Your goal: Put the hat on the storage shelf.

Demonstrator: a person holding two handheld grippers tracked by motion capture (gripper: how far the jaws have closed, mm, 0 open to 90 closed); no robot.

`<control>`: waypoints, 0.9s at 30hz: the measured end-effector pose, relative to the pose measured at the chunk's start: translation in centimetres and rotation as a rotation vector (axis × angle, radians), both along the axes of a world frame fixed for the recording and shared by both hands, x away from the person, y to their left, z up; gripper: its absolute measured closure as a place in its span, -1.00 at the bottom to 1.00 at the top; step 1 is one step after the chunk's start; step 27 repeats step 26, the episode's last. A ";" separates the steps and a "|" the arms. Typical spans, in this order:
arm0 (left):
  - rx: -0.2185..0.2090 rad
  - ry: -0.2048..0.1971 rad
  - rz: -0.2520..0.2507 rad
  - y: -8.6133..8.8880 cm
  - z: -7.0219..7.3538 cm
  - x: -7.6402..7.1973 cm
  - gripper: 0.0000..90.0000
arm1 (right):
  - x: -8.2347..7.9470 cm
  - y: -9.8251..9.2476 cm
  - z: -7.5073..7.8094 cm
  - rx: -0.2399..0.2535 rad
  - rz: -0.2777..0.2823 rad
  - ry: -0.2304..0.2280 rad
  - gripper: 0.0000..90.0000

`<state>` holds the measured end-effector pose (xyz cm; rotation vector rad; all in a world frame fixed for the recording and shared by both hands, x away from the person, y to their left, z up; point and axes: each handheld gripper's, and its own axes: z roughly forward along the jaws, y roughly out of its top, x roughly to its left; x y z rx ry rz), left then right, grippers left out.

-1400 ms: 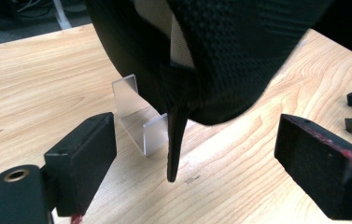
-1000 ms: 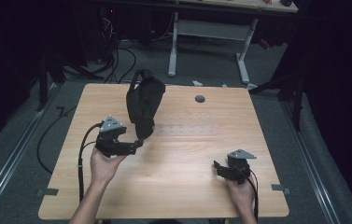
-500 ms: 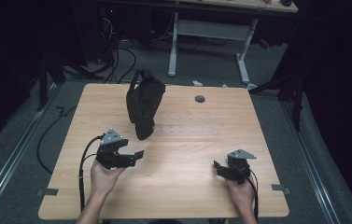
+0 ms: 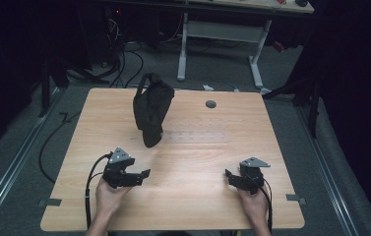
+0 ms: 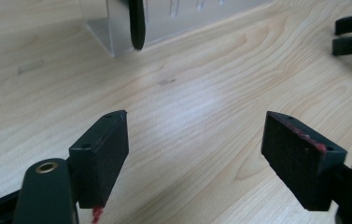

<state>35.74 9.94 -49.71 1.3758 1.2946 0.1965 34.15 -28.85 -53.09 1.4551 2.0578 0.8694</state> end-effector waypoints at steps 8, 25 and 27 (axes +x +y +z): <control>0.065 -0.040 0.076 0.2 -2.3 -0.3 -0.36 | 0.0 0.0 0.0 0.000 0.000 0.000 -0.24; 0.165 -0.062 0.125 -0.2 -5.0 -0.6 -0.43 | 0.0 0.0 0.0 0.000 0.000 0.000 -0.24; 0.165 -0.062 0.127 -0.2 -5.0 -0.6 -0.43 | 0.0 0.0 0.0 0.001 0.000 0.000 -0.24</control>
